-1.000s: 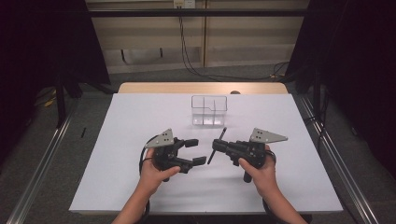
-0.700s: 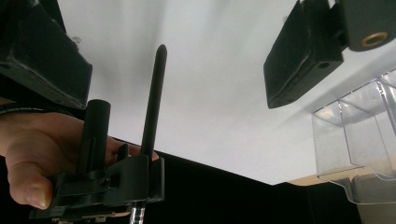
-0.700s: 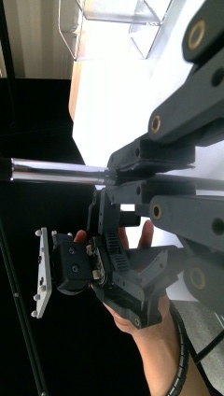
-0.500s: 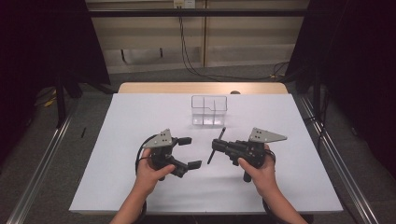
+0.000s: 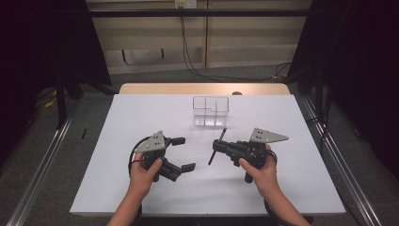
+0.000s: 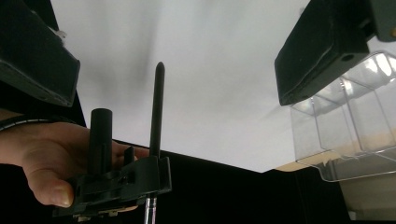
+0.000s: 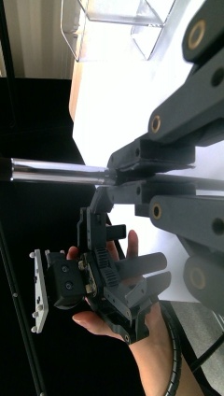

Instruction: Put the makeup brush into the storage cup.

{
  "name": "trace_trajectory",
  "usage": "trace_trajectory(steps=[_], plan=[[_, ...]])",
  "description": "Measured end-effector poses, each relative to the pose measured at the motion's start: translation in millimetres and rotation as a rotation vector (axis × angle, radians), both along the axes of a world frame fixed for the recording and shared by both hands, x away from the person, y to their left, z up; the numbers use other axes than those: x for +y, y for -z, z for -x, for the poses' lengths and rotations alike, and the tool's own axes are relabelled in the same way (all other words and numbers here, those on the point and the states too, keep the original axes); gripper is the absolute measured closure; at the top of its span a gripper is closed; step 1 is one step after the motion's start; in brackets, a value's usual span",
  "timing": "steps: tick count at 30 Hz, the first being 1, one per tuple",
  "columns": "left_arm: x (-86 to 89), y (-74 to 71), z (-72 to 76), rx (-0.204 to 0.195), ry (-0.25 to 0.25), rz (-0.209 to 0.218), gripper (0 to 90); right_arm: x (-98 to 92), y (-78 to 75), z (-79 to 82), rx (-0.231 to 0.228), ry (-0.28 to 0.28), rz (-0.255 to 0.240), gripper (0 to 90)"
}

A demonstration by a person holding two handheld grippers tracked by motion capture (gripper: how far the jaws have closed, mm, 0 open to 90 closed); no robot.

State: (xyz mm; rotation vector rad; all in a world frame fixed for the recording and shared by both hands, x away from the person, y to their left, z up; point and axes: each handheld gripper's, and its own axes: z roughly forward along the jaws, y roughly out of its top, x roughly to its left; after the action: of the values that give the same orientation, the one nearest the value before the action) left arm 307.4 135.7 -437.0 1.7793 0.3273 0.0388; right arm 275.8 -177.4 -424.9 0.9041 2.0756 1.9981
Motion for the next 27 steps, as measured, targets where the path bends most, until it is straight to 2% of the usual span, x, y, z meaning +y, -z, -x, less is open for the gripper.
trace_trajectory(steps=[13,27], plan=[[26.1,1.3,4.4,-0.01,-0.055,0.006,0.1,2.0,-0.3,-1.2,-0.001,-0.006,0.003,84.0],[49.7,4.0,9.7,-0.029,-0.093,-0.012,0.1,1.7,-0.1,-2.6,-0.002,-0.006,0.007,84.1]])
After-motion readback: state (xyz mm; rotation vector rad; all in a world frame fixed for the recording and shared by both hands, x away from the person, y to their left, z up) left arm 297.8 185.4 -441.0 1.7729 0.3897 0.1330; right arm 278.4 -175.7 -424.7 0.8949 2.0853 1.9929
